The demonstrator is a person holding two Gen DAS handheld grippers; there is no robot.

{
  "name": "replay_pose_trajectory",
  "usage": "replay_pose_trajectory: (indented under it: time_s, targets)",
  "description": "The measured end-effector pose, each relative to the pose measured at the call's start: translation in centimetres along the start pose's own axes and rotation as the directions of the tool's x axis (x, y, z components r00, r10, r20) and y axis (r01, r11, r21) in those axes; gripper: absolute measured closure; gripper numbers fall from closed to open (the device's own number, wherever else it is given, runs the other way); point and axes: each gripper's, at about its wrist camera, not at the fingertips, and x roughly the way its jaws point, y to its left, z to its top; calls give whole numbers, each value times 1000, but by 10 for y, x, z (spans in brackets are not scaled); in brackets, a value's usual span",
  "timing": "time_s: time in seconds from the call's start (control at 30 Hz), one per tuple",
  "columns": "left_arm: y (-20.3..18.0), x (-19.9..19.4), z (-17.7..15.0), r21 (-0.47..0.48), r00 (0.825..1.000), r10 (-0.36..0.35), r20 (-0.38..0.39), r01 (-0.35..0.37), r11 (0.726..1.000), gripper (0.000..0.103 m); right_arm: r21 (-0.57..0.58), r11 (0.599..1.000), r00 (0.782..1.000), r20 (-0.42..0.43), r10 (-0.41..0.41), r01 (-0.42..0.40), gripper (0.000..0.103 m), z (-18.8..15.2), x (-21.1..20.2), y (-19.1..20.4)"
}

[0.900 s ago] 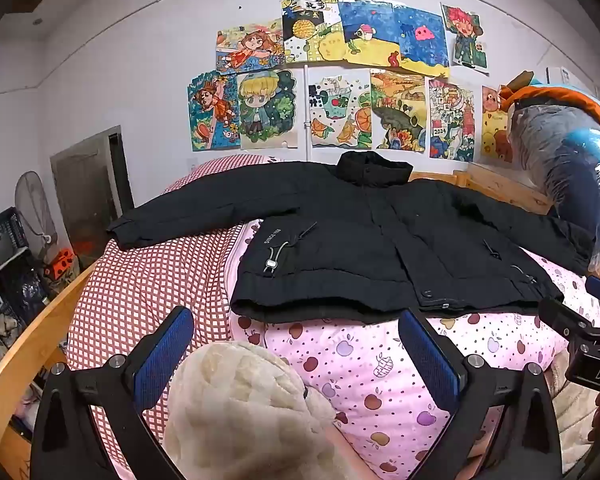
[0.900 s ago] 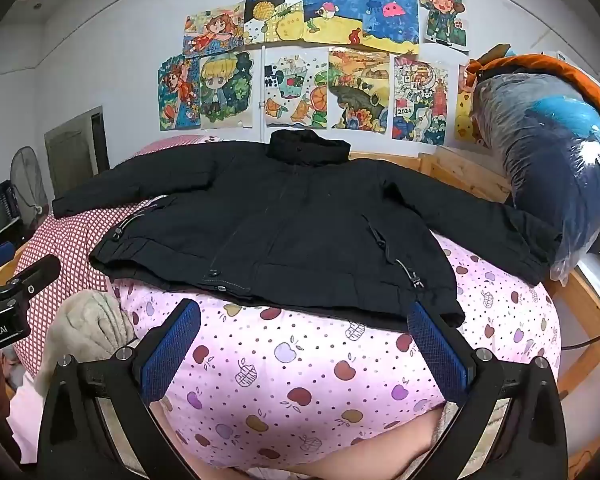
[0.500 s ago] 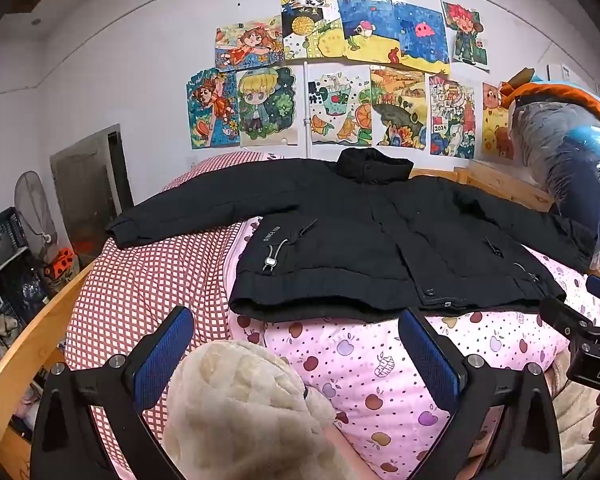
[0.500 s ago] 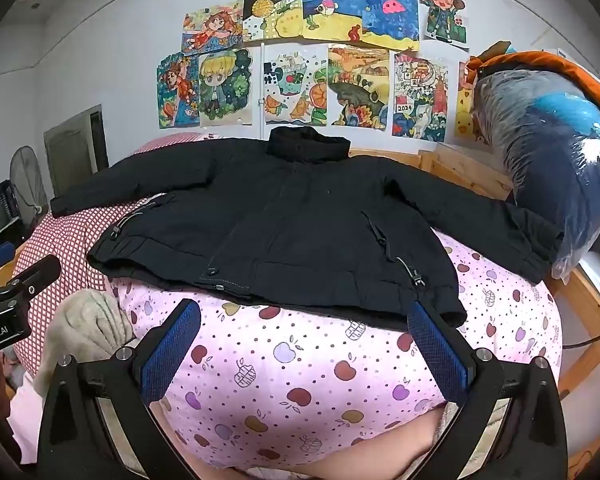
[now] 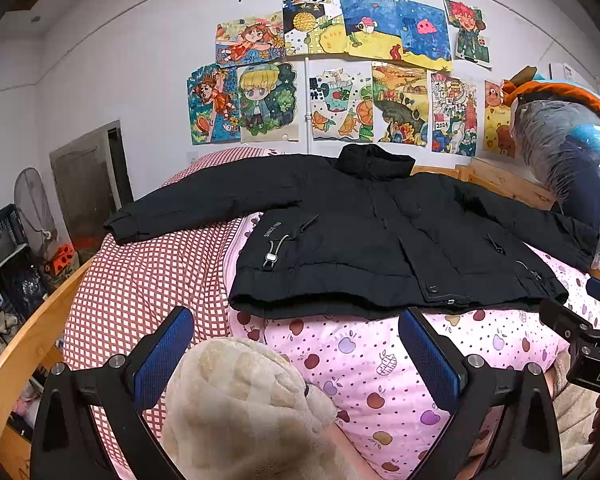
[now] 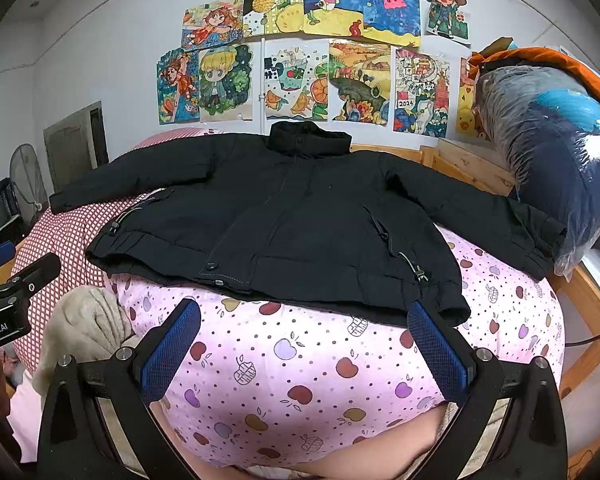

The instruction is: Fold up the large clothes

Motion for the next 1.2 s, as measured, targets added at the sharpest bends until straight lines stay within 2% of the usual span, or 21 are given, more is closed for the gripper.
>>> replay_pose_trajectory:
  time_s: [1.2]
  targets:
    - [-8,1,3,13,1000,9,-15,-9,1000,0,9,1000,1000,-26,7,-7,1,2,8,-2]
